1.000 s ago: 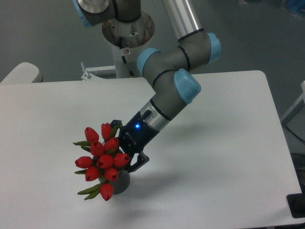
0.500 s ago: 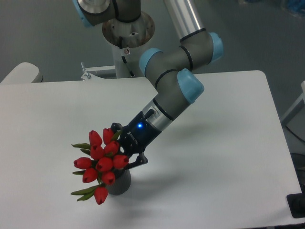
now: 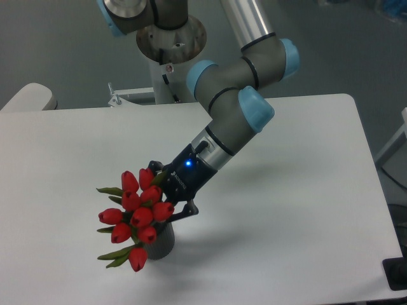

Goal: Pick up the flowers from the vase
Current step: 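Lift the tulip bunch up out of the grey vase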

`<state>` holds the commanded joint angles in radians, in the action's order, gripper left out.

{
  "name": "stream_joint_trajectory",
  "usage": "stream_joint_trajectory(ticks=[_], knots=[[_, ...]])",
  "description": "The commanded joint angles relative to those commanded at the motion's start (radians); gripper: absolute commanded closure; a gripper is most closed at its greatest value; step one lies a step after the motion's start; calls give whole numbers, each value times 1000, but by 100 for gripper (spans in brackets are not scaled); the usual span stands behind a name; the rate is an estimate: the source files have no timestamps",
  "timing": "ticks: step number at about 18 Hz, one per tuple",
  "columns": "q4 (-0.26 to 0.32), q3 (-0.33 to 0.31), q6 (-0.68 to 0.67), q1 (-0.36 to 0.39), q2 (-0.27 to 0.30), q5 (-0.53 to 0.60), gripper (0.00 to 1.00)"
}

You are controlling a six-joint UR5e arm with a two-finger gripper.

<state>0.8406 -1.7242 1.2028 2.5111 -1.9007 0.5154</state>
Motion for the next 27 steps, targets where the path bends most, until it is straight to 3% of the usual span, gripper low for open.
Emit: stream_joint_trajectory(ticks=[4,8,19,27], knots=[[0,11,-60,3,43,-17,60],[-2,35,-109,18,51,-51,60],[0,202,-298,23,57,-84,60],[0,230,-364,52,84,-84,60]])
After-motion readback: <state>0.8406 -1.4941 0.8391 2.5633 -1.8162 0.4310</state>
